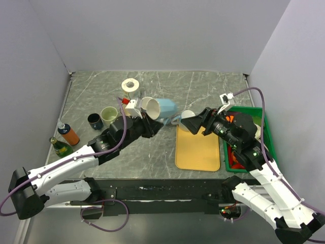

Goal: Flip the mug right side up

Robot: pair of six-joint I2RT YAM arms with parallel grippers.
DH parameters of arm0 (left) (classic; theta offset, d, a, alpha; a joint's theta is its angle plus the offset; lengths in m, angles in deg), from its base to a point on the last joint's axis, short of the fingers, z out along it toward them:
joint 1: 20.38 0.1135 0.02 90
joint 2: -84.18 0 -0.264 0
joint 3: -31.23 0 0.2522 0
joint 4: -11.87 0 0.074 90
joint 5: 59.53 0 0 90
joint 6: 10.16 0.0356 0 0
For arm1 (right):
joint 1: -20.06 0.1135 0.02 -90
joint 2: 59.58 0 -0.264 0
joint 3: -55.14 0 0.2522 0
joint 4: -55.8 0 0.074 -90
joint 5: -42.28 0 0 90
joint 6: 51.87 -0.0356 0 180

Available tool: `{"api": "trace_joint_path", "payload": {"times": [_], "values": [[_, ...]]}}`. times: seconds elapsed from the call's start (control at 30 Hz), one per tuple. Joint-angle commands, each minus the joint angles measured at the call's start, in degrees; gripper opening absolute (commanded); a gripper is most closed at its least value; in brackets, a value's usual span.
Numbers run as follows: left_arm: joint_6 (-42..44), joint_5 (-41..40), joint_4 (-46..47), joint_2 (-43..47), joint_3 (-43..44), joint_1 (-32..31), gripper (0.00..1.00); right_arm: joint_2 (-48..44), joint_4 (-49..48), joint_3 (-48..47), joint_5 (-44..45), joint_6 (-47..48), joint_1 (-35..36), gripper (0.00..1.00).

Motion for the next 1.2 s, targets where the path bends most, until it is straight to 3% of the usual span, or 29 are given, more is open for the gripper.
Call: {"api": "trace_joint_path", "payload": {"times": [0.0, 0.13, 0.37, 0.9, 1.17], "values": [[4.7, -16.7, -12.9, 4.4, 5.2, 0.2, 0.01, -3.6, 10.2, -0.3, 9.7, 3.0, 0.2, 1.00], [3.1, -25.1, -25.5, 4.6, 6.1, 0.2, 0.01, -5.5, 11.9, 1.7, 9.7, 6.1, 0.3, 1.00], [-2.8, -36.5, -38.2, -0.9, 6.5, 2.5, 0.01, -4.5, 17.3, 0.3, 12.3, 7.7, 0.2, 1.00], [-17.9, -31.5, -46.5, -3.1, -0.3, 6.7, 0.01, -5.6, 17.8, 2.8, 11.4, 8.5, 0.3, 1.00], [-19.0, -29.4, -46.6, -4.1, -3.4, 6.8, 0.01, -2.0, 18.8, 3.7, 11.4, 3.9, 0.1, 1.00]]}}
